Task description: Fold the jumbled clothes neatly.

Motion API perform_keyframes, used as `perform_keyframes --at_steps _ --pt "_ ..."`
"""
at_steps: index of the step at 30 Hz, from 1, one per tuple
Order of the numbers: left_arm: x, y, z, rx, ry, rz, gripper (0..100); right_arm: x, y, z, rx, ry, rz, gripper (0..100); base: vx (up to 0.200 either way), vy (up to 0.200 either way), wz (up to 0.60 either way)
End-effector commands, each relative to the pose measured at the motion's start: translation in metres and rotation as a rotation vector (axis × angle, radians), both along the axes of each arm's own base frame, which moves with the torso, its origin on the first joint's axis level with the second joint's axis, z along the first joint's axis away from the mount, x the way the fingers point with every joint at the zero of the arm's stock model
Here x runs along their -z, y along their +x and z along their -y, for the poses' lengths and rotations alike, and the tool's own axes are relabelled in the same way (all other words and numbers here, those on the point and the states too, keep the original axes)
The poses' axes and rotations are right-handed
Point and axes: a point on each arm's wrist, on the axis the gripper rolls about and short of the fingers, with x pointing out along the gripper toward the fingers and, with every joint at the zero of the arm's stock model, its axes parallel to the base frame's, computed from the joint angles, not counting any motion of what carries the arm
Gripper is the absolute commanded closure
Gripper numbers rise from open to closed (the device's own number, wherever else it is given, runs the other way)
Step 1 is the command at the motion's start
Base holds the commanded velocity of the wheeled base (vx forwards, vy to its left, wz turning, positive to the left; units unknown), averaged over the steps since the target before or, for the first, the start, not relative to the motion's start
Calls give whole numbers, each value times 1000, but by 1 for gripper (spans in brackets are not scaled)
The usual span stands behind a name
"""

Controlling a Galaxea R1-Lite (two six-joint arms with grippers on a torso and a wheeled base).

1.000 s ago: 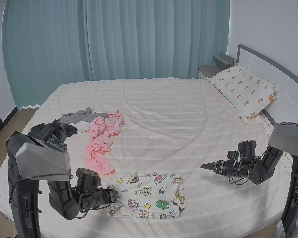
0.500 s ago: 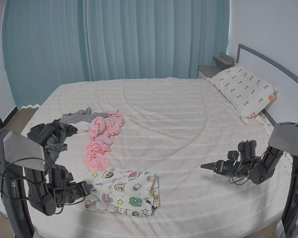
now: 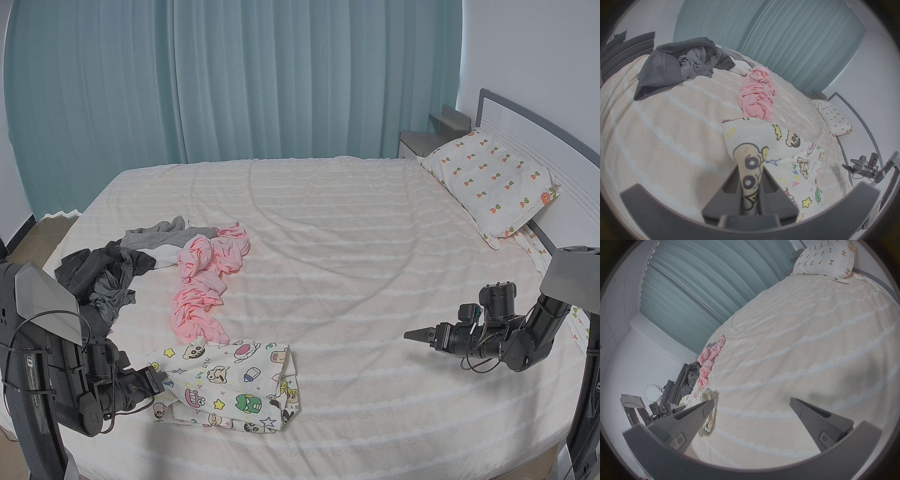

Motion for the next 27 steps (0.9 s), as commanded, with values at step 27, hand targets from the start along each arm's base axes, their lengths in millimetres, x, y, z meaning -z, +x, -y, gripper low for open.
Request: perform_keyframes --at_steps 27 --pt "-20 -37 -26 43 -311 -40 0 -11 -8 -7 -23 3 16 0 0 0 0"
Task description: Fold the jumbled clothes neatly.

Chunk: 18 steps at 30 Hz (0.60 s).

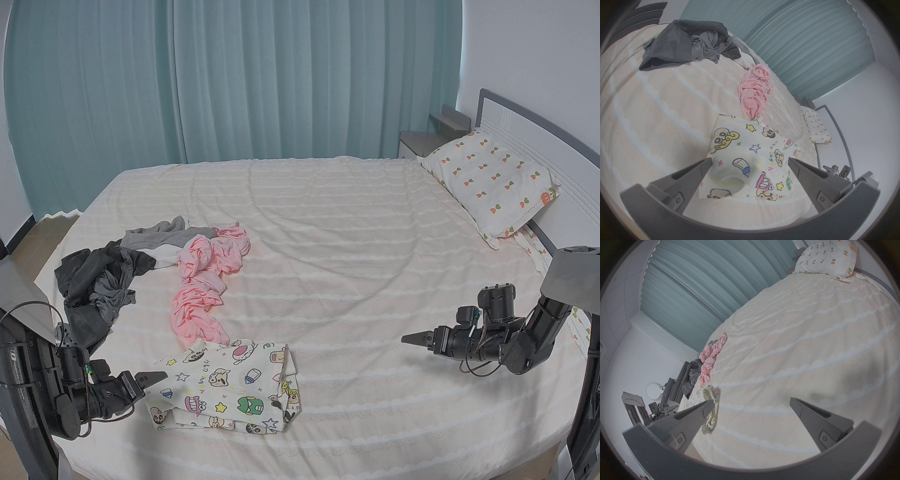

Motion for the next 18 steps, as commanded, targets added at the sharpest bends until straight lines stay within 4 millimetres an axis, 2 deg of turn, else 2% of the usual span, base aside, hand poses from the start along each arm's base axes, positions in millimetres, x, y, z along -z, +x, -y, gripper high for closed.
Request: perform_keyframes --at_steps 1,7,14,18 --pt "-4 -4 1 -7 -22 1 0 -7 -1 -2 -6 2 18 0 0 0 0" --pt "-5 -4 0 -17 -29 2 0 -10 -3 -8 -15 -4 28 0 0 0 0" --pt "-6 -4 0 -21 -29 4 0 -24 -10 -11 -5 -16 61 0 -200 0 0" --pt "-7 -4 0 -22 -31 6 0 -25 -14 -10 -4 -20 54 0 -200 0 0"
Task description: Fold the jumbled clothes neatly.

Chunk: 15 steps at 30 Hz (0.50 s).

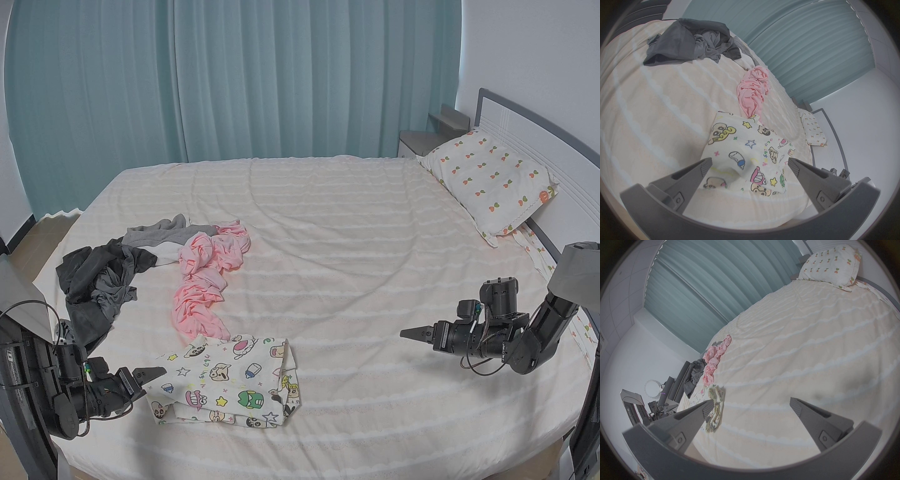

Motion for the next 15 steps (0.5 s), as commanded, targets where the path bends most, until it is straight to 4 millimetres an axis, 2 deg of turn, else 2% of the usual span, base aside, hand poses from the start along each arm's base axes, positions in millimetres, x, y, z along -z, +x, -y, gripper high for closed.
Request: perform_keyframes --at_steps 1,13,15 --pt "-2 -3 0 -4 1 1 0 -5 -5 0 -1 0 9 0 -200 0 0" --pt "-5 -3 0 -1 16 20 0 -2 -16 2 20 -20 1 0 0 0 0" --pt "-12 -3 1 3 27 58 0 -5 -18 3 33 -14 45 0 0 0 0"
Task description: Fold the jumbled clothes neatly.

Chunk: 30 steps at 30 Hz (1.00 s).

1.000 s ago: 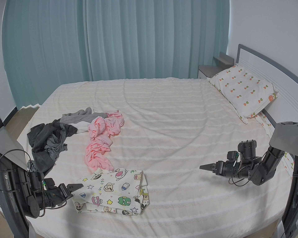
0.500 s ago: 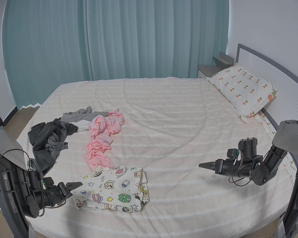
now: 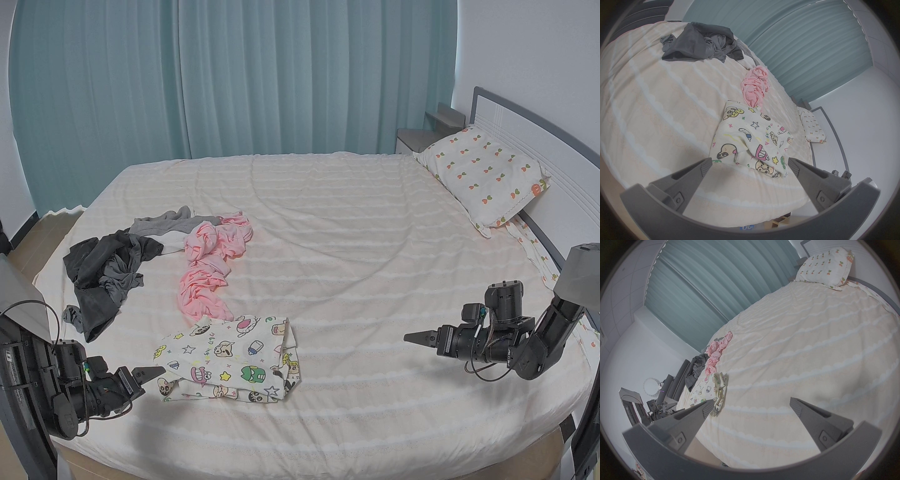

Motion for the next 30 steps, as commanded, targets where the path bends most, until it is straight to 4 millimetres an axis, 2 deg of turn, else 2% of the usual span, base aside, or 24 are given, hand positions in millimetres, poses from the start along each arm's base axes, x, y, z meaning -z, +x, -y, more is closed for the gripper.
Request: perform_keyframes --at_steps 1,4,7,10,11,13,14,16,20,24,25,26,27,29,30 --pt "-14 -3 1 3 16 63 0 -4 -6 2 21 0 46 0 0 0 0" --pt "-28 -3 3 9 28 125 0 -8 -10 3 49 -12 85 0 0 0 0" --pt "-44 -5 3 -2 50 199 0 -21 -15 4 68 -12 131 0 0 0 0" --pt "-68 -9 2 -66 108 303 0 -47 -30 7 75 3 198 0 0 0 0" --pt "-68 -9 2 -66 108 303 0 -47 -30 7 75 3 198 0 0 0 0" --pt "-88 -16 5 -131 158 383 0 -69 -49 12 89 4 266 0 0 0 0" --pt "-90 -17 5 -136 163 389 0 -70 -51 12 92 1 270 0 0 0 0" --pt "-103 -27 6 -182 236 426 0 -79 -71 15 102 -35 314 0 0 0 0" --pt "-118 -46 8 -208 382 458 0 -91 -98 22 104 -78 387 0 0 0 0" --pt "-141 -80 14 -225 444 541 0 -106 -123 27 114 -72 455 0 0 0 0" --pt "-144 -94 16 -223 470 547 0 -108 -130 30 131 -84 459 0 0 0 0" --pt "-144 -94 16 -223 470 547 0 -108 -130 30 131 -84 459 0 0 0 0" --pt "-146 -112 18 -238 510 534 0 -108 -141 33 152 -105 453 0 0 0 0" --pt "-147 -119 19 -246 524 535 0 -108 -145 34 159 -112 456 0 0 0 0" --pt "-151 -135 22 -263 543 544 0 -110 -155 36 169 -127 469 0 0 0 0"
